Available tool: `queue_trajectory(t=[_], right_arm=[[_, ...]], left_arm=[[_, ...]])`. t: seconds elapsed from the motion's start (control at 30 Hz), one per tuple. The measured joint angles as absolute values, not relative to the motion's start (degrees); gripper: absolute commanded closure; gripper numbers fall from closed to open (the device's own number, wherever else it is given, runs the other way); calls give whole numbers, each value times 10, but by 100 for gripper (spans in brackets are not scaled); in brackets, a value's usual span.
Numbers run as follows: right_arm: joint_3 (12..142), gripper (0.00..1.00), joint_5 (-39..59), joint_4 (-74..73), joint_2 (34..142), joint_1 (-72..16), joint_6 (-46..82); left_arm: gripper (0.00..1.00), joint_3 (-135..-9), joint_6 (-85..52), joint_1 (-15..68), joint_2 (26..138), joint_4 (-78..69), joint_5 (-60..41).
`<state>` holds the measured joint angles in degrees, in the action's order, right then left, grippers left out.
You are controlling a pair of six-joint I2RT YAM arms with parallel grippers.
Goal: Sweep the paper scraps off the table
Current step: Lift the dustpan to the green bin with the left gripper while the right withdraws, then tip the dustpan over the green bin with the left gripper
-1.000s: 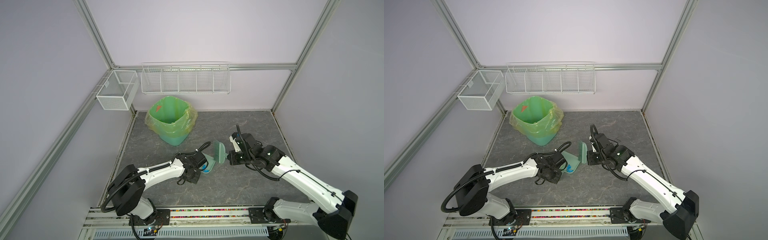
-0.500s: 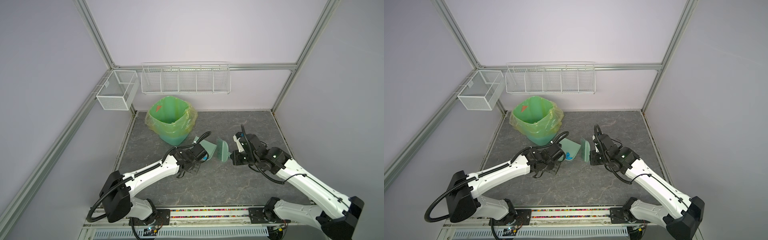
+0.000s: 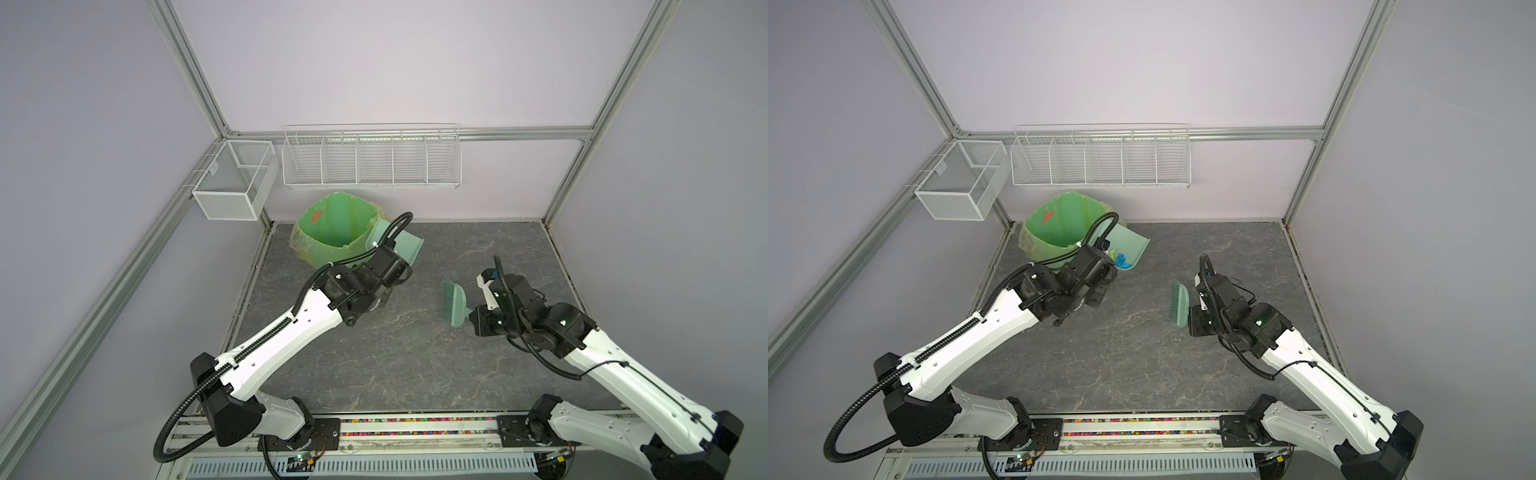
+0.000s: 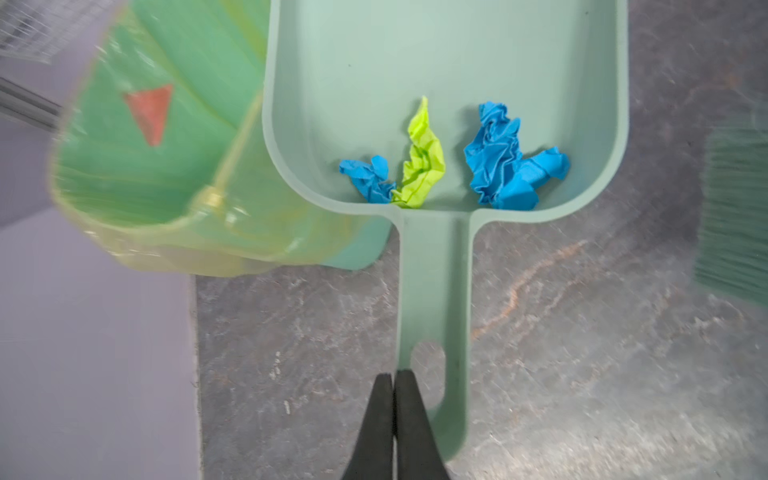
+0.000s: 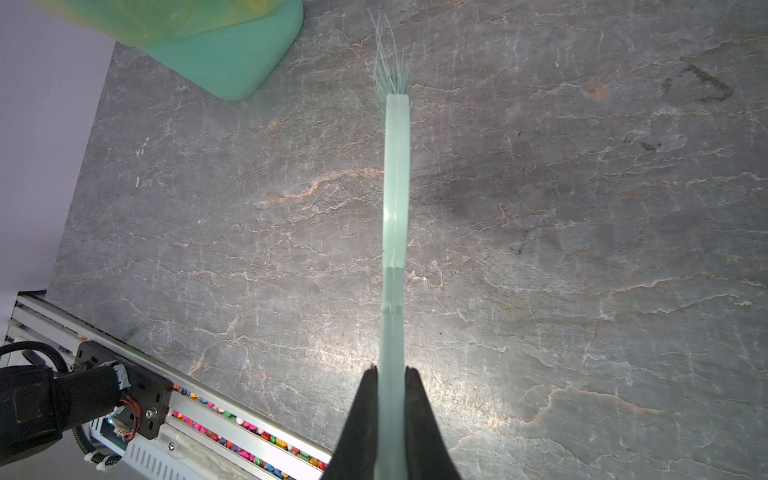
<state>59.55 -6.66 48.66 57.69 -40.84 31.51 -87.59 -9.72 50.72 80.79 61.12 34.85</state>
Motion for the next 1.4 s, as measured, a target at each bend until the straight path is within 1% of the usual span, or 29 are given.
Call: queue_trajectory(t=[0.23,0.43,0.53,0.63,0.7,0.8,0.9,1.0,1.1,1.4], right_arm=[[579,93,-67,487,547,-406,315],[566,93,-67,491,521,-405,315],[561,92,-67,491,510,-405,315],[554,92,-69,491,500,-405,315],[550,92,-69,491,490,-405,314],[543,92,-74,490,470,-404,313],[528,92,-79,490,437,-403,313],[511,92,-80,486,402,-402,313],[493,92,-80,486,376,-402,313],[474,92,-77,482,353,-402,313]], left_arm=[[100,-931,-17,470,809,627,453],[100,-989,56,419,812,630,538],[100,-987,123,394,816,606,601],[100,-927,264,388,816,489,691],[100,-852,410,382,816,343,735],[100,-798,578,371,836,197,757],[100,-795,717,367,858,84,770],[100,-775,830,368,853,-22,771],[100,-742,904,368,848,-86,776],[100,-688,1004,378,848,-139,783]])
